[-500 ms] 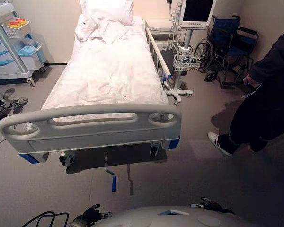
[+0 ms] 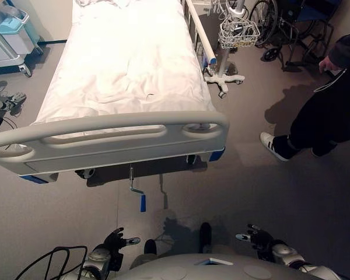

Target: Raise the hospital bed

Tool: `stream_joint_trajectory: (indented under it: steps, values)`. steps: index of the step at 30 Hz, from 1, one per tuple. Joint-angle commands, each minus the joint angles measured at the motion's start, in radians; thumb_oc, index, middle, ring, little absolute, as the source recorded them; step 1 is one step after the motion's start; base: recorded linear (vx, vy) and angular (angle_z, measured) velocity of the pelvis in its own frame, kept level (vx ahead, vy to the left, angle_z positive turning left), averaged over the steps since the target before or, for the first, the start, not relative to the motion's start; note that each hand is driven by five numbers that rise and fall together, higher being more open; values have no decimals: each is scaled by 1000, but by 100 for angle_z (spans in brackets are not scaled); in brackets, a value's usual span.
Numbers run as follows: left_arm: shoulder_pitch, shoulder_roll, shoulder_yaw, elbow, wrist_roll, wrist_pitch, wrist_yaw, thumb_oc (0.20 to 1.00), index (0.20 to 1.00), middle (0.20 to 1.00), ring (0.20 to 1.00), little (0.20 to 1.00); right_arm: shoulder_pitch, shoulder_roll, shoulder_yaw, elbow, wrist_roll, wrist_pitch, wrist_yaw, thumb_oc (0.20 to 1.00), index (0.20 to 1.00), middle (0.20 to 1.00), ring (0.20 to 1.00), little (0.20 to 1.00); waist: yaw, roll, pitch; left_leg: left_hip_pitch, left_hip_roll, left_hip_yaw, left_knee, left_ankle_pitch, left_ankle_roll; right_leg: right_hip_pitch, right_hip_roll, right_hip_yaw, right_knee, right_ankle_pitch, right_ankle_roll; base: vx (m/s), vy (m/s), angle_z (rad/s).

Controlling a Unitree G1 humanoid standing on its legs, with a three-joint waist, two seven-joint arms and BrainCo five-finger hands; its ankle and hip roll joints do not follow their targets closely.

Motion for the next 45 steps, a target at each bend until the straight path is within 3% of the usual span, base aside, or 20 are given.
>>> stream_joint_trajectory:
  steps: [1,8,14,26,31,40,45]
  values:
    - [-39,-1,13,61,-20,-20,-4,1000,1000,1000,1000,1000,-48,2,17,21,-8,-38,2,1000,1000,1000,1000,1000,-4,-35,5,22,-64,40,1,14,55,95,-10,7,87,-124,88,57,8,-1]
    - [-45,5,13,57,-23,-21,-4,1000,1000,1000,1000,1000,-59,-3,20,6,-3,-35,2,1000,1000,1000,1000,1000,-4,-37,16,17,-65,40,7,11,56,87,-11,8,99,-130,88,15,6,-2]
    - [-102,21,6,40,-58,-29,19,1000,1000,1000,1000,1000,-110,-15,42,-39,14,-46,-15,1000,1000,1000,1000,1000,-6,-41,72,-79,-67,41,48,15,62,-3,-13,23,131,-124,83,-65,9,-3]
    - [-271,53,-44,-36,-153,-53,91,1000,1000,1000,1000,1000,-223,-56,119,-234,13,-90,-90,1000,1000,1000,1000,1000,-29,-51,198,-304,-63,54,90,49,61,-237,-4,65,171,-77,82,-103,7,-9]
    - [-364,80,-59,-82,-194,-70,138,1000,1000,1000,1000,1000,-267,-106,141,-434,10,-125,-127,1000,1000,1000,1000,1000,-53,-65,260,-472,-57,66,183,42,57,-393,-2,79,221,-61,78,-132,-6,-5]
    - [-492,140,-71,-135,-234,-91,205,1000,1000,1000,1000,1000,-315,-148,145,-600,17,-166,-174,1000,1000,1000,1000,1000,-88,-71,301,-684,-52,53,210,67,53,-609,-13,72,259,-34,83,-68,-28,2]
    - [-540,165,-78,-158,-256,-96,222,1000,1000,1000,1000,1000,-332,-152,155,-624,17,-175,-189,1000,1000,1000,1000,1000,-90,-67,316,-728,-50,38,215,43,47,-659,-10,75,272,-52,89,22,-15,1]
